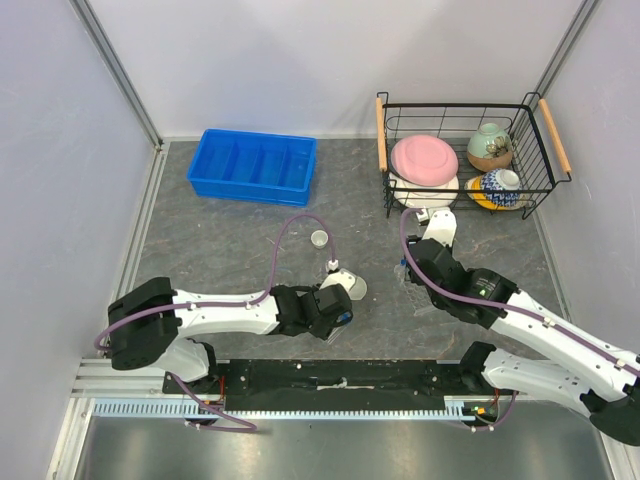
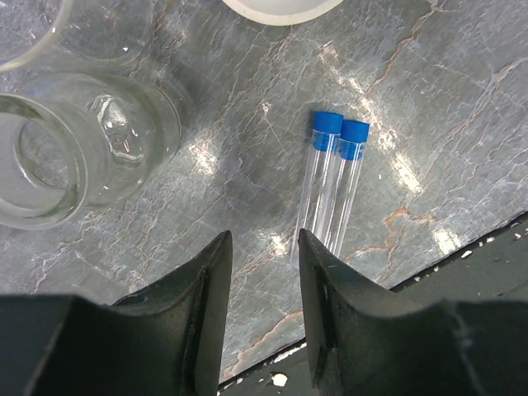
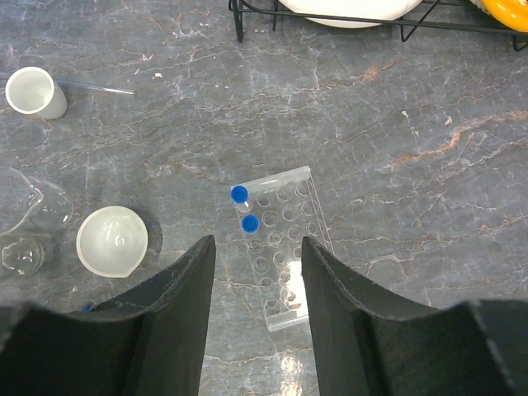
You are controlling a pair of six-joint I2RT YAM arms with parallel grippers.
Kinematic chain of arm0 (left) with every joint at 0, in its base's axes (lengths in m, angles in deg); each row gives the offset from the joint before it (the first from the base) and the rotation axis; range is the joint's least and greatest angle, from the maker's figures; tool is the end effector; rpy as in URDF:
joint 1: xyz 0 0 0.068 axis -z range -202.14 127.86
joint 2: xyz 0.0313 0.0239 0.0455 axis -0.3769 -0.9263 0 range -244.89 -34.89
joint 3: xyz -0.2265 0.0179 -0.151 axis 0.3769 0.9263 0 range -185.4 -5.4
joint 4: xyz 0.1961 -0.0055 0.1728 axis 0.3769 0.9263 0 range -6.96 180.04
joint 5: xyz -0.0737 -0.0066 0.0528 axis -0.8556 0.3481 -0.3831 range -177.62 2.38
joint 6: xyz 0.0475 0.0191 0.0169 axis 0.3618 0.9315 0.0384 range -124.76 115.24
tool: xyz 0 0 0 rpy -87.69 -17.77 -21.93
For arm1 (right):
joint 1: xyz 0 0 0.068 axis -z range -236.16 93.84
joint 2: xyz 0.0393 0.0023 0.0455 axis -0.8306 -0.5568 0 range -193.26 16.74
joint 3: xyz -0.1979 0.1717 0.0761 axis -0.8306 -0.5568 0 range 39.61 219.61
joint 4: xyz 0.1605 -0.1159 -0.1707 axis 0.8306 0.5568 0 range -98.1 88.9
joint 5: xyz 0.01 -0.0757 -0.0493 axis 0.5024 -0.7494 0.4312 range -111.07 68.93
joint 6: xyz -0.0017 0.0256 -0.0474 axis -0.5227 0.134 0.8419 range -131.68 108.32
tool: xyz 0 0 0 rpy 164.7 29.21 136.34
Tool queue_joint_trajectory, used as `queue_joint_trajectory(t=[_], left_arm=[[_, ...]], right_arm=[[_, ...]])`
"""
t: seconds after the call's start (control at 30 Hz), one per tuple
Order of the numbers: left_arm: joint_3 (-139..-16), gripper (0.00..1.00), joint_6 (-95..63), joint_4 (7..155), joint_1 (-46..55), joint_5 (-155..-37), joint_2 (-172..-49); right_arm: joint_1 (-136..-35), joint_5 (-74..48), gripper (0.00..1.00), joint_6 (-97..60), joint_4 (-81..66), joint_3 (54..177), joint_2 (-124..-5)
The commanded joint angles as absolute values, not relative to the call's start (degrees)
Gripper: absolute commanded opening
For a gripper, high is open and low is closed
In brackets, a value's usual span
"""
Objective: Organize the chemistry lab equipment
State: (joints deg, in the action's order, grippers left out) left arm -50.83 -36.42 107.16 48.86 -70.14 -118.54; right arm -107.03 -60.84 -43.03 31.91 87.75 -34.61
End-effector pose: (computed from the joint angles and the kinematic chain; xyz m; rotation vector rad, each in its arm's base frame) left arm 0.0982 -0.2523 0.1758 0.7814 2.4775 -0.2496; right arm 0.1292 0.1230 0.2964 -0.0323 2.1250 0.0248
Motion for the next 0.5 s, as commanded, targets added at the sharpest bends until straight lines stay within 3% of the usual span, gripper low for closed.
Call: queue_joint_trajectory(t=[0.0,0.47], left_arm=[[-52.8,0.44,-37.1,106.1,49.6,-69.9,-117.4],[-53.1,0.43,-37.3,104.8,51.2,-70.5,-119.3]], right_arm=[[-107.6,-61.2,0.53,-43.5,31.5,88.2,-34.7],[-108.4,-61.7,0.53,-44.0,31.7,87.9,-34.8]])
